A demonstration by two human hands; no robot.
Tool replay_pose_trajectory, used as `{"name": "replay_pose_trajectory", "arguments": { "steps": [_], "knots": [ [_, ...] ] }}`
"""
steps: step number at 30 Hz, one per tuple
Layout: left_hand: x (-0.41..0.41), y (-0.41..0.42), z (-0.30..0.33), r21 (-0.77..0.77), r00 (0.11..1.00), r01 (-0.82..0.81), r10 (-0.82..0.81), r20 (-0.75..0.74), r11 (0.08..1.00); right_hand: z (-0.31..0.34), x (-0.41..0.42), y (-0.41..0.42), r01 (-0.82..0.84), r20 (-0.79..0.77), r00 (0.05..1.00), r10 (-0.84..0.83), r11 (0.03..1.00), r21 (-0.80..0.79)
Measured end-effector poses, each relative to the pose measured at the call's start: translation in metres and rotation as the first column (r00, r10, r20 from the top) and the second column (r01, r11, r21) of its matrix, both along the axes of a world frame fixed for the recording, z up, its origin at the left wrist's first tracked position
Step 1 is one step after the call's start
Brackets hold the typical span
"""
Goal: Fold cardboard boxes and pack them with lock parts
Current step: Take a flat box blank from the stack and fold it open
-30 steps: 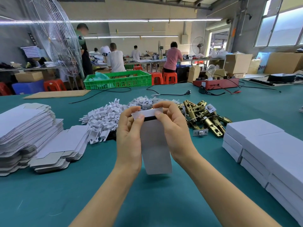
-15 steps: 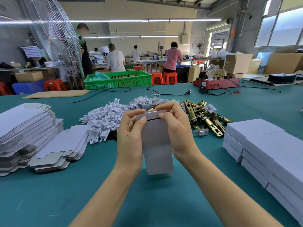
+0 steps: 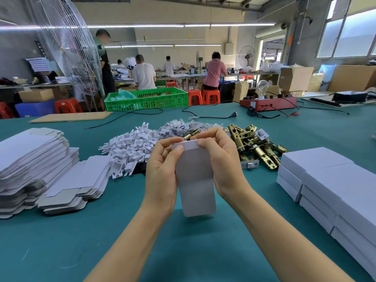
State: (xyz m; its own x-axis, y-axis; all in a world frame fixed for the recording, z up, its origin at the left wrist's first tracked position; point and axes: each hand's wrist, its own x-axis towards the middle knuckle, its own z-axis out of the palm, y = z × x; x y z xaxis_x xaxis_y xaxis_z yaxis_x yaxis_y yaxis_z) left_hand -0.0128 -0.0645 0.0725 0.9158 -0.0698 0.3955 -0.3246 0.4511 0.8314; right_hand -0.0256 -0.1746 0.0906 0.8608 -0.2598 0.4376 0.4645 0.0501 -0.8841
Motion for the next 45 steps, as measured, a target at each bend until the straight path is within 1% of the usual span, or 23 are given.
{"name": "replay_pose_trajectory", "arguments": {
  "steps": [4, 13, 17, 22, 27, 35, 45],
  "knots": [
    [0.0004, 0.0001, -0.0008, 0.052, 0.999, -0.033, 0.031, 0.038, 0.998, -0.001, 0.0006, 0.0, 0.005, 0.001, 1.0, -0.005, 1.0, -0.013],
    [0.0008, -0.001, 0.0002, 0.061, 0.995, -0.096, 0.094, 0.04, 0.994, -0.0074, 0.0008, 0.0025, 0.097, 0.131, 0.989, -0.072, 0.976, -0.197],
    [-0.0012, -0.0017, 0.0019, 0.055, 0.995, -0.095, 0.093, 0.036, 0.994, -0.0063, 0.0005, 0.0017, 0.095, 0.128, 0.989, -0.073, 0.98, -0.174],
    [-0.0017, -0.0001, 0.0031, 0.033, 0.998, -0.07, 0.07, -0.003, 0.997, -0.0044, -0.0013, 0.0033, 0.072, 0.102, 0.993, -0.059, 0.988, -0.138],
    [-0.0049, -0.0027, 0.0021, 0.033, 0.998, -0.064, 0.064, 0.0, 0.997, -0.0041, -0.0024, 0.0022, 0.067, 0.081, 0.995, -0.057, 0.991, -0.118],
    [-0.0041, -0.0027, 0.0007, 0.068, 0.996, -0.083, 0.083, -0.007, 0.994, -0.0033, -0.0024, 0.0038, 0.072, 0.089, 0.994, -0.062, 0.992, -0.108],
    [-0.0021, -0.0026, 0.0038, 0.109, 0.995, -0.09, 0.094, -0.033, 0.99, -0.0023, -0.0004, 0.0048, 0.085, 0.003, 0.996, -0.085, 0.99, -0.115]
  ]
}}
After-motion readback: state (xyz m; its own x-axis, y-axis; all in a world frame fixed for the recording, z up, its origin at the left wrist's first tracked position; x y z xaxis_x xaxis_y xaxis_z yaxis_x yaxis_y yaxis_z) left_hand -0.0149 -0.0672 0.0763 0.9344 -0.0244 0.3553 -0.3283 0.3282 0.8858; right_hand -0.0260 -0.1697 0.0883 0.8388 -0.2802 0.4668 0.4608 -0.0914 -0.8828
